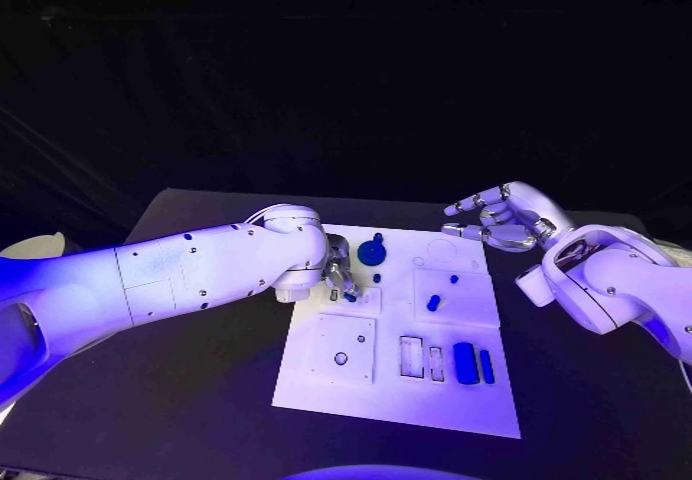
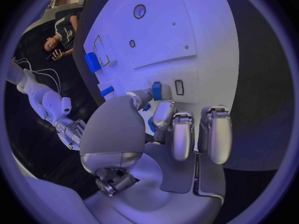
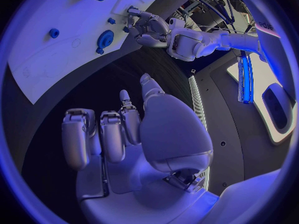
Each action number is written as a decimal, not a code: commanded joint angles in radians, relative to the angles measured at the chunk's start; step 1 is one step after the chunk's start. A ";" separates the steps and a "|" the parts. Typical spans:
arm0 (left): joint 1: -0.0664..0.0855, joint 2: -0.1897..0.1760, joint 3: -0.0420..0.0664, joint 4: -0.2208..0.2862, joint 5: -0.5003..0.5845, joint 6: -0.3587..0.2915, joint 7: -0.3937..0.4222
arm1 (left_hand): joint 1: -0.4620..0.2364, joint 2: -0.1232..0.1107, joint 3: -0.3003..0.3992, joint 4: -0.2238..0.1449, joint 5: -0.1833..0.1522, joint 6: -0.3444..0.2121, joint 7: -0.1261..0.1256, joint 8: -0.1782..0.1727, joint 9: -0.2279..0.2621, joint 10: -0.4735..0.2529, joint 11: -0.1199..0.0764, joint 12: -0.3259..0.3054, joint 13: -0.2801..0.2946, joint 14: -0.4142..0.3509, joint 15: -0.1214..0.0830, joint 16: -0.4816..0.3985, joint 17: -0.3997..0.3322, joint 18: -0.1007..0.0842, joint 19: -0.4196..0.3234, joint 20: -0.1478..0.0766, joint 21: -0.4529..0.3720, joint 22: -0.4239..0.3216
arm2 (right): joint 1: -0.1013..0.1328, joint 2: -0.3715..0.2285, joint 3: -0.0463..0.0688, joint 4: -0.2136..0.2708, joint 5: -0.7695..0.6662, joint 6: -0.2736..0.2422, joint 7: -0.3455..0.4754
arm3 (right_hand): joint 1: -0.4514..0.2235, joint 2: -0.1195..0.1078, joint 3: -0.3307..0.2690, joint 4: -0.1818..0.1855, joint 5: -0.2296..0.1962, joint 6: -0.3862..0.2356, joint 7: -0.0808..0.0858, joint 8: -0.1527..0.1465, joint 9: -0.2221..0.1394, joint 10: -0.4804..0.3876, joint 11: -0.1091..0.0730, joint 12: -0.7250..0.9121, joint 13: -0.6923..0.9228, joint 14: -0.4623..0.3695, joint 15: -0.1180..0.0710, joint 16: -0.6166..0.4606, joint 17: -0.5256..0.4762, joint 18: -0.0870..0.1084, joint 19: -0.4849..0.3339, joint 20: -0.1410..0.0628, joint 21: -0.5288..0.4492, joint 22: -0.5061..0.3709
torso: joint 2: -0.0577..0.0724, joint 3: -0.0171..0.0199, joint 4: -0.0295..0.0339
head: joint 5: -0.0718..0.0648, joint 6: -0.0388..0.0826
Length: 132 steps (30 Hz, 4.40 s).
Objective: Assemble the parts on the task board
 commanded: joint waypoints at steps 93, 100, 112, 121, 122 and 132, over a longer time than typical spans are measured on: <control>0.115 0.086 0.048 -0.363 0.055 0.124 0.007 | -0.072 0.110 -0.618 0.107 -0.042 -0.003 0.016 -0.141 -0.085 -0.032 0.032 -0.034 -0.047 0.103 0.019 0.003 0.263 -0.002 0.073 0.013 -0.023 0.195 | -0.005 0.016 -0.001 -0.028 -0.015 0.017 -0.022 | -0.005 0.008 -0.011 0.001 0.004 0.008 0.001 0.001 0.002 0.000 -0.003 -0.006 0.105 0.088 -0.004 -0.006 0.193 0.005 0.016 -0.004 -0.007 0.070 | 0.004 -0.0024 -0.0013 | -0.008 0.019; 0.094 0.121 0.037 -0.416 0.055 0.134 0.020 | -0.074 0.114 -0.622 0.108 -0.043 0.000 0.017 -0.147 -0.092 -0.032 0.034 -0.034 -0.047 0.103 0.020 0.003 0.263 -0.003 0.074 0.014 -0.022 0.197 | -0.005 0.019 -0.001 -0.027 -0.014 0.017 -0.020 | -0.005 0.008 -0.011 0.001 0.004 0.008 0.001 0.001 0.002 0.000 -0.003 -0.006 0.105 0.088 -0.004 -0.006 0.193 0.005 0.016 -0.004 -0.007 0.070 | 0.005 -0.0030 -0.0008 | -0.008 0.017; 0.074 0.140 0.034 -0.438 0.058 0.158 0.034 | -0.088 0.127 -0.642 0.109 -0.045 0.030 0.012 -0.146 -0.103 -0.028 0.031 -0.024 -0.039 0.103 0.019 0.003 0.263 -0.003 0.075 0.016 -0.021 0.199 | -0.006 0.026 -0.001 -0.031 -0.013 0.020 -0.019 | -0.005 0.008 -0.011 0.001 0.004 0.008 0.001 0.001 0.002 0.000 -0.003 -0.006 0.105 0.088 -0.004 -0.006 0.193 0.005 0.016 -0.004 -0.007 0.070 | 0.003 -0.0018 0.0003 | -0.010 0.011; 0.073 0.136 0.032 -0.432 0.082 0.191 0.041 | -0.081 0.140 -0.643 0.106 -0.043 0.036 0.010 -0.146 -0.106 -0.027 0.029 -0.023 -0.039 0.103 0.017 0.003 0.263 -0.003 0.075 0.015 -0.021 0.200 | -0.007 0.030 -0.001 -0.034 -0.013 0.021 -0.018 | -0.006 0.009 -0.011 0.002 0.005 0.008 0.001 0.001 0.002 0.000 -0.003 -0.006 0.105 0.088 -0.004 -0.006 0.193 0.005 0.016 -0.004 -0.007 0.069 | 0.003 -0.0019 -0.0013 | -0.007 0.008; 0.073 0.135 0.032 -0.432 0.083 0.191 0.041 | -0.080 0.140 -0.643 0.106 -0.043 0.037 0.010 -0.146 -0.106 -0.027 0.029 -0.023 -0.039 0.103 0.017 0.003 0.263 -0.003 0.075 0.014 -0.021 0.200 | -0.008 0.030 -0.001 -0.034 -0.013 0.021 -0.018 | -0.006 0.009 -0.011 0.002 0.005 0.008 0.001 0.001 0.002 0.000 -0.003 -0.006 0.105 0.088 -0.004 -0.006 0.193 0.005 0.016 -0.004 -0.007 0.069 | 0.003 -0.0017 -0.0015 | -0.007 0.008; 0.072 0.130 0.031 -0.426 0.085 0.187 0.051 | -0.057 0.149 -0.642 0.102 -0.042 0.043 0.007 -0.145 -0.109 -0.027 0.026 -0.022 -0.039 0.103 0.015 0.003 0.263 -0.002 0.074 0.013 -0.023 0.198 | -0.008 0.031 -0.001 -0.036 -0.013 0.021 -0.019 | -0.006 0.009 -0.011 0.002 0.005 0.008 0.001 0.001 0.002 0.000 -0.003 -0.006 0.105 0.088 -0.004 -0.006 0.193 0.005 0.016 -0.004 -0.007 0.069 | 0.003 -0.0016 -0.0011 | -0.007 0.008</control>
